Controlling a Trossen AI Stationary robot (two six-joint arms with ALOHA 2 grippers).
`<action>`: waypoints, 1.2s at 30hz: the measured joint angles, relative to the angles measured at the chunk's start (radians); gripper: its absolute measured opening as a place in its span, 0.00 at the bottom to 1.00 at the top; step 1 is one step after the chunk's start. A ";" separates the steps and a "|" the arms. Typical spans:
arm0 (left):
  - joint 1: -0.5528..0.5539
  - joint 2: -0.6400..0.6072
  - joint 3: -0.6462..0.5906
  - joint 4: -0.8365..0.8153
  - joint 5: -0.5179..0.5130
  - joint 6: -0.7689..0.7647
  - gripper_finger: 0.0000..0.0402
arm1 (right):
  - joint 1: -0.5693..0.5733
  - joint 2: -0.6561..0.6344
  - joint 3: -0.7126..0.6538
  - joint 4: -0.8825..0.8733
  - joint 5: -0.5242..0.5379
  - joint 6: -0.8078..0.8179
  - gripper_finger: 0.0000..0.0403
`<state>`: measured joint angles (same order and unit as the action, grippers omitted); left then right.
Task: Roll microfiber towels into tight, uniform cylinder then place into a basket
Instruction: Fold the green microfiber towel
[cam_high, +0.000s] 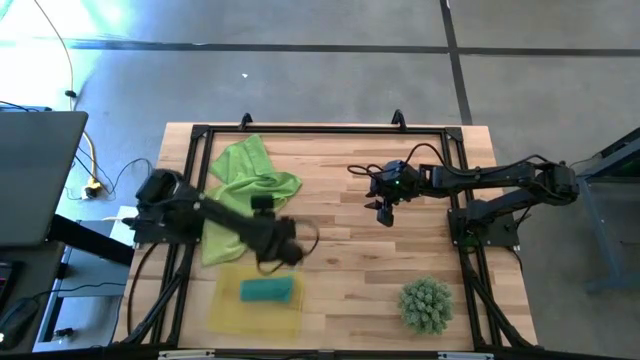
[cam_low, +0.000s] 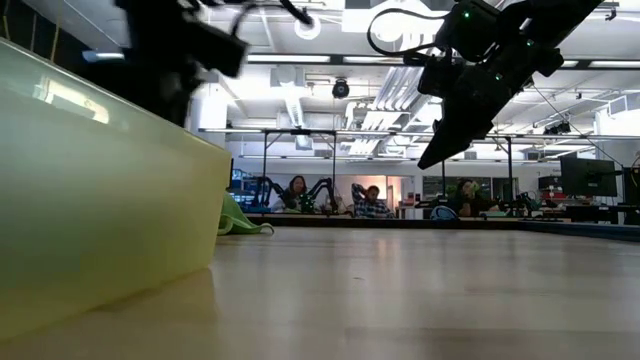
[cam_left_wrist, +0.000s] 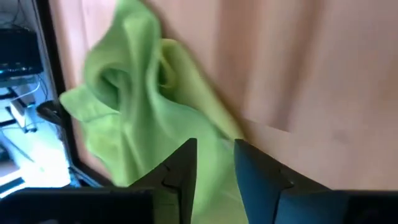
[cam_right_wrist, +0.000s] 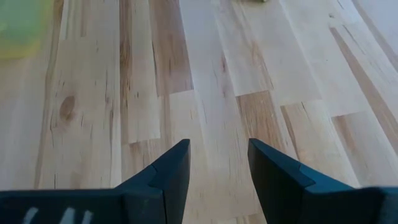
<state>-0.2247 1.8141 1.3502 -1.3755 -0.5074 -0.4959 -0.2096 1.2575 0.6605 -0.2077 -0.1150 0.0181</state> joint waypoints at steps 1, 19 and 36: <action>0.038 0.000 0.000 0.013 0.000 0.043 0.23 | 0.000 0.000 0.000 0.000 0.000 0.000 0.39; 0.650 -0.228 -0.293 0.556 0.172 0.235 0.22 | 0.000 0.000 0.000 0.031 0.008 -0.044 0.39; 0.756 -0.204 -0.322 0.646 0.234 0.640 0.45 | 0.000 0.000 0.000 0.101 0.008 -0.071 0.39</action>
<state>0.5309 1.6103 1.0283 -0.7296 -0.2733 0.1437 -0.2099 1.2575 0.6605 -0.1070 -0.1065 -0.0532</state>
